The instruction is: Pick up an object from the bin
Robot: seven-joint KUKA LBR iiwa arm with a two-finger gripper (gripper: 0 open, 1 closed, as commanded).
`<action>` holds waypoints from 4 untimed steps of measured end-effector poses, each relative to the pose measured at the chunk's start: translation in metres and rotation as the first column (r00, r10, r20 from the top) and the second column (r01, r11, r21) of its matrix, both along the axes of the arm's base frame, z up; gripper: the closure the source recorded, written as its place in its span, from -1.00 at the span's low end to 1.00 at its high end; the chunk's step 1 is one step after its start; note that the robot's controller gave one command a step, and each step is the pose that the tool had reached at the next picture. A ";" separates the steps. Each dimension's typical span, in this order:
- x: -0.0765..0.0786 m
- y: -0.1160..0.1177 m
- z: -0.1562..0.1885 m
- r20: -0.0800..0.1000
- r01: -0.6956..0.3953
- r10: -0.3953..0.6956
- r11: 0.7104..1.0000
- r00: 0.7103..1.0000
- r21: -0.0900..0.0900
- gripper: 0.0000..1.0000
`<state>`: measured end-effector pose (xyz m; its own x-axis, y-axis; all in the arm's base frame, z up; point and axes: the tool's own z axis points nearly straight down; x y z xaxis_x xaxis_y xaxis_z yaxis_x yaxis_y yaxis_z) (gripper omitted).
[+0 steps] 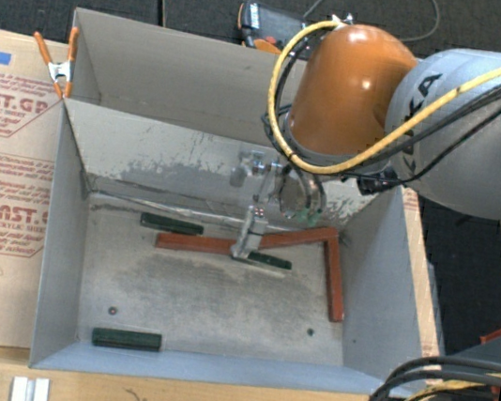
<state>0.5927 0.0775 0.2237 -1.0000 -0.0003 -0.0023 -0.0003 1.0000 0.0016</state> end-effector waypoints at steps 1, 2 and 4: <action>-0.009 0.074 -0.158 -0.003 0.044 -0.044 0.999 0.999 0.001 -1.00; -0.010 0.062 -0.123 0.001 0.151 -0.151 0.989 0.989 0.000 -1.00; -0.020 0.053 -0.155 0.000 0.404 -0.404 0.915 0.915 0.001 -1.00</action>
Offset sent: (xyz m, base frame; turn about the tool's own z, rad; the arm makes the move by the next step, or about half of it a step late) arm -0.0076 0.0709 -0.1537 0.0472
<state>0.5726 0.1303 0.0692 -0.9150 0.4034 -0.0027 0.4034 0.9150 0.0027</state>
